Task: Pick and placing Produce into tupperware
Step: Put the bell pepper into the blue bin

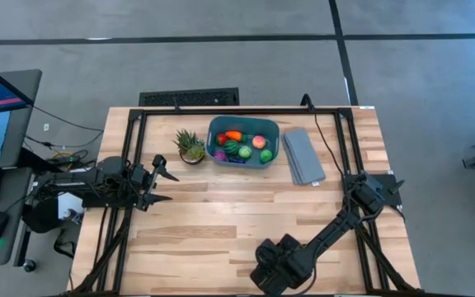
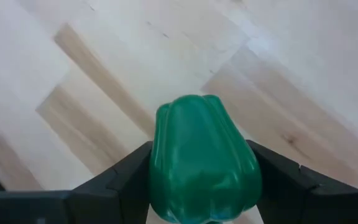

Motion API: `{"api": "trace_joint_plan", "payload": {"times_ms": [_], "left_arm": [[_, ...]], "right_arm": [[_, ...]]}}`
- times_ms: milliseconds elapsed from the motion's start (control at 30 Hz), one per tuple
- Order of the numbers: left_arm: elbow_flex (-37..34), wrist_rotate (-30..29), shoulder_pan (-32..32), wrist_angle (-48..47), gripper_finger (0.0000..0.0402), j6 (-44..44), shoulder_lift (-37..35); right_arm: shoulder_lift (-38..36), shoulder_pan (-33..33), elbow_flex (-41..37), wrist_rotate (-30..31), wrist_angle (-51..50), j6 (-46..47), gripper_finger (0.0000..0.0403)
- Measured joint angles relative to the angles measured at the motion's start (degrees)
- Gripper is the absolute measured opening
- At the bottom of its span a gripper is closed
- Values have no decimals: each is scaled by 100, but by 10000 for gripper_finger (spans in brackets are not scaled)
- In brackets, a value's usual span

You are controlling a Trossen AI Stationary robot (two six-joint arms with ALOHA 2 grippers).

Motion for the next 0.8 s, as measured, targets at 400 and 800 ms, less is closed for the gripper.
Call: {"api": "trace_joint_plan", "payload": {"times_ms": [400, 800], "left_arm": [[-2, 2, 0, 31, 288, -46, 0], [-7, 2, 2, 63, 288, -121, 2]], "right_arm": [[-17, 4, 4, 719, 609, 67, 250], [-625, -32, 11, 1994, 269, 2, 250]]}}
